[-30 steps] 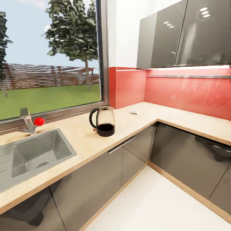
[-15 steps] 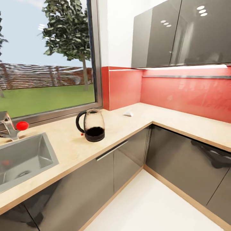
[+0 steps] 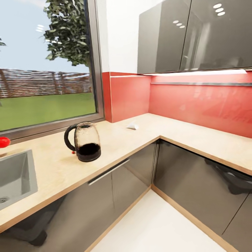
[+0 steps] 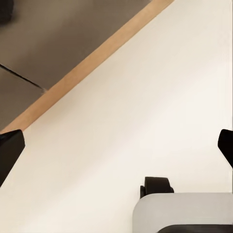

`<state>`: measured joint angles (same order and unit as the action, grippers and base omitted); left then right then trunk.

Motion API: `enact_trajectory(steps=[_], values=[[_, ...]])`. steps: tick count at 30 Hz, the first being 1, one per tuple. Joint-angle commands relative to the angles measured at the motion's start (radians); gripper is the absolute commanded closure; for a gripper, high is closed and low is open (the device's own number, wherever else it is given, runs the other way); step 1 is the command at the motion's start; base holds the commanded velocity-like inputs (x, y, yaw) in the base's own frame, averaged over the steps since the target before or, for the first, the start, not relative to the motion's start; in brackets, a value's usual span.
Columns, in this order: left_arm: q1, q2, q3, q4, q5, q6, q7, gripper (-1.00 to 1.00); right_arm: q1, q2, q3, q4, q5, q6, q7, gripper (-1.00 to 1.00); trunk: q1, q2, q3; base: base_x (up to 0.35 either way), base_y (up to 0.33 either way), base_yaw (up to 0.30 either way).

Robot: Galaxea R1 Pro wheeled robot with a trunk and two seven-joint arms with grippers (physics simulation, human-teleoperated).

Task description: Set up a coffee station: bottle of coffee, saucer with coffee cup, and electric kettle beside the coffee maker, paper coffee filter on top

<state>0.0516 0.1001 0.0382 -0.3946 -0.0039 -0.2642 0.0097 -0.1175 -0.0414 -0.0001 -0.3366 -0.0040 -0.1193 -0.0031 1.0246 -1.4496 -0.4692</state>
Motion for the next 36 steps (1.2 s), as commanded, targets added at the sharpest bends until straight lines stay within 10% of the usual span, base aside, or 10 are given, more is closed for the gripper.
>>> enact_trajectory(steps=[1,36], values=[[0.001,0.0,0.002,-0.002,-0.001,-0.001,0.001,-1.0,-0.001,0.0,0.0,0.001,0.0,-0.003,0.0,-1.0,0.0,0.0,-0.001,0.21,-0.264,0.0],[0.001,-0.003,0.001,-0.001,-0.002,-0.003,0.001,-1.0,-0.001,0.004,0.0,0.002,0.001,-0.003,-0.003,-1.0,0.0,0.0,-0.001,0.063,-0.188,0.131]])
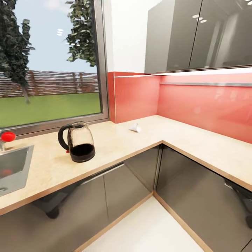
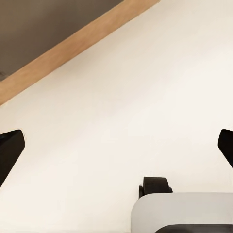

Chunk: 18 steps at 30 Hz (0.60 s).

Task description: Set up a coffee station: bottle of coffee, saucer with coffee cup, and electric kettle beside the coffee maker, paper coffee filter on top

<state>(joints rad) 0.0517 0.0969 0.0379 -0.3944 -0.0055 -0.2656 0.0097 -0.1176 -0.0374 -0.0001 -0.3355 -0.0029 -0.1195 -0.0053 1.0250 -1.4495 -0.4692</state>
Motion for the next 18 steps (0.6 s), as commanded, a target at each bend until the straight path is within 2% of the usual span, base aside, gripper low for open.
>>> enact_trajectory(steps=[1,6,13,18], values=[[0.0,0.0,0.001,-0.001,-0.001,-0.001,0.001,-1.0,-0.001,0.0,0.0,0.001,0.0,-0.003,-0.001,-1.0,0.0,0.0,-0.001,0.0,-0.009,0.269],[0.0,0.0,0.001,-0.001,-0.001,-0.001,0.001,-1.0,-0.001,0.0,0.0,0.001,0.0,-0.003,0.0,-1.0,0.0,0.0,-0.001,0.0,-0.102,0.206],[0.0,0.0,0.0,-0.001,-0.001,-0.001,0.001,-1.0,-0.001,-0.001,-0.001,0.001,0.0,-0.003,0.001,-1.0,0.0,0.0,-0.001,0.0,-0.257,0.052],[0.0,0.0,0.0,-0.001,-0.001,-0.001,0.001,-1.0,-0.001,0.0,0.0,0.0,0.0,-0.003,0.0,-1.0,0.0,0.0,-0.001,0.0,-0.199,0.174]])
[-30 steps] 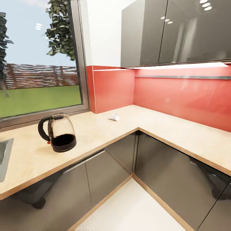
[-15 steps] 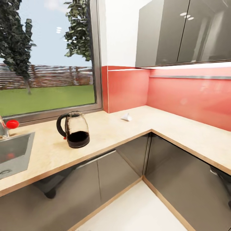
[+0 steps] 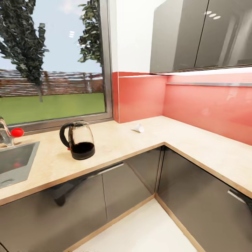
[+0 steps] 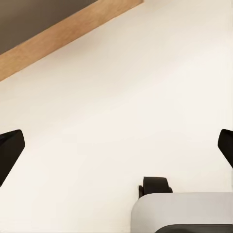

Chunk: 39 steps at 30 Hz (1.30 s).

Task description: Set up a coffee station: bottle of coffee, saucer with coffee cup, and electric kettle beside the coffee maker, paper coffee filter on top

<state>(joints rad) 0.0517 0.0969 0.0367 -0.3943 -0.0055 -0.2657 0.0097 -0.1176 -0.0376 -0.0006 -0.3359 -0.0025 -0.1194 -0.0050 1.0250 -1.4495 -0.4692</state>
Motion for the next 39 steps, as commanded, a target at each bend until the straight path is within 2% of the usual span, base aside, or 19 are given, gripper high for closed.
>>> enact_trajectory(steps=[1,27,39], values=[[0.0,0.0,0.002,-0.002,-0.001,-0.001,0.001,-1.0,-0.001,0.0,0.0,0.001,0.0,-0.003,-0.001,-1.0,0.0,0.0,-0.001,0.0,-0.075,0.237],[0.0,0.0,0.002,-0.002,0.001,-0.001,0.001,-1.0,-0.001,0.001,0.002,0.001,0.004,-0.003,-0.003,-1.0,0.0,0.0,-0.001,0.0,-0.012,0.265],[0.0,-0.002,0.0,-0.002,0.001,-0.001,0.001,-1.0,-0.001,0.0,0.001,0.003,0.006,-0.003,0.0,-1.0,0.0,0.0,-0.001,0.032,-0.262,0.061]])
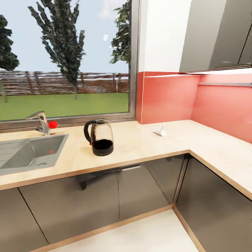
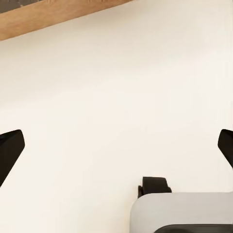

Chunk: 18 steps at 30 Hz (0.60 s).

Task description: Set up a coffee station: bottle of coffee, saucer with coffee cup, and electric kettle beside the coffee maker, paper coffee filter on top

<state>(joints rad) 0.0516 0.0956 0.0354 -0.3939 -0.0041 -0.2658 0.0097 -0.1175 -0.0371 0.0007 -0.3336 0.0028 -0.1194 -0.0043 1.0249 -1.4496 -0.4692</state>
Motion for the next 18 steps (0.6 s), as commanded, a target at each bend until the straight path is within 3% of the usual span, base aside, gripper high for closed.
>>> enact_trajectory(steps=[1,8,16,17,18], values=[[0.001,0.0,0.002,-0.002,-0.001,-0.001,0.001,-1.0,-0.001,-0.001,0.0,0.009,0.001,-0.003,0.001,-1.0,0.0,0.0,-0.001,0.091,-0.322,0.003],[0.001,0.0,0.002,-0.002,-0.001,-0.001,0.001,-1.0,-0.001,0.0,0.002,0.026,0.001,-0.002,0.002,-1.0,0.0,0.0,-0.001,0.103,-0.306,0.001],[0.001,0.001,0.004,-0.003,0.002,-0.001,0.001,-1.0,-0.001,-0.003,-0.005,0.021,-0.007,-0.004,0.002,-1.0,0.0,0.0,-0.001,0.035,-0.079,0.0],[0.001,-0.001,0.0,-0.003,0.001,0.0,0.0,-1.0,-0.001,-0.005,0.003,-0.121,0.0,-0.02,0.001,-1.0,0.0,0.0,-0.001,0.001,-0.003,0.0],[0.001,-0.002,0.0,-0.002,0.001,0.0,0.0,-1.0,-0.001,-0.005,0.004,-0.183,0.002,-0.019,0.002,-1.0,0.0,0.0,-0.001,0.001,-0.002,0.0]])
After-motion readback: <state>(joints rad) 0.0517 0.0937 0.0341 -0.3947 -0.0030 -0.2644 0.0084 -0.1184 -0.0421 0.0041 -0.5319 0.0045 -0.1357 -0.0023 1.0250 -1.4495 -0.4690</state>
